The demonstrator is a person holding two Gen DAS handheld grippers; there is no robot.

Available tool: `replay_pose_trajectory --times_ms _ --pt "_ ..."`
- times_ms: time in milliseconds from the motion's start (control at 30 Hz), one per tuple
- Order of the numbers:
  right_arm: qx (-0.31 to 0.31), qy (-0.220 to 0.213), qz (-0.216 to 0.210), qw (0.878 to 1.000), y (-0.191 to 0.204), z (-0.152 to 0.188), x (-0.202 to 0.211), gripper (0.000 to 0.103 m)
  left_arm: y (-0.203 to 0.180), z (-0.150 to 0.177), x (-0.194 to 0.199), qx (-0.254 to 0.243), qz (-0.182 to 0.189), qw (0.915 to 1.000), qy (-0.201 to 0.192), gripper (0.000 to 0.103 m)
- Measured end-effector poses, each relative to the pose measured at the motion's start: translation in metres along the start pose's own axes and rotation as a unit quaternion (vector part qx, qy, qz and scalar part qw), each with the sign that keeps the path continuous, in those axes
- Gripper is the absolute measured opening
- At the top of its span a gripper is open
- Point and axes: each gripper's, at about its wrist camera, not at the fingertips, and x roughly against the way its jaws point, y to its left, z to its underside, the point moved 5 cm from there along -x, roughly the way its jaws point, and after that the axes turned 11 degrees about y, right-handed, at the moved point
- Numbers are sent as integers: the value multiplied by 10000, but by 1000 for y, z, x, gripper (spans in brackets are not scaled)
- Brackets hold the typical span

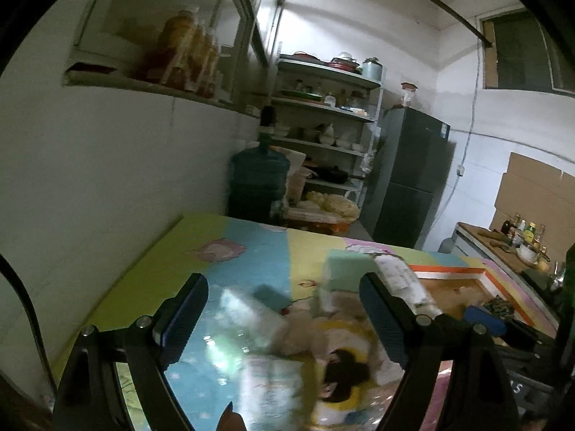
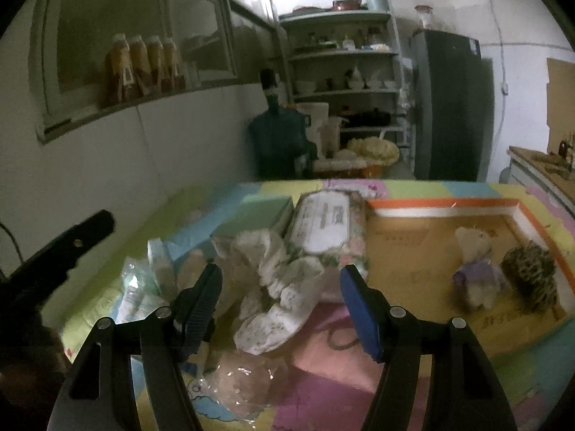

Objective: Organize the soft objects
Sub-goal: 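Move both tools back over the remaining soft items on the mat, then grasp the white floral cloth with the right tool while the left grasps a clear plastic bag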

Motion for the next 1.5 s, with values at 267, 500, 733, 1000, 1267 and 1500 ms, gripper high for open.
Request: replay_pose_trajectory --times_ms 267,500,733,1000,1267,1500 --pt "-144 187 263 9994 -3 8 -18 70 28 22 5 34 -20 10000 33 86" --pt "-184 308 332 9988 -1 10 -31 70 43 40 10 115 161 9998 85 86" --pt "-200 351 387 9984 4 9 -41 60 43 57 3 48 414 9987 292 86" --pt "-202 247 475 9984 6 5 -40 12 38 76 -12 33 533 9966 629 86" --pt "53 126 535 9985 21 4 -33 11 42 93 -26 321 721 9917 1018 53" --pt "110 72 531 9985 23 5 -28 11 30 96 -25 235 983 9896 1027 24"
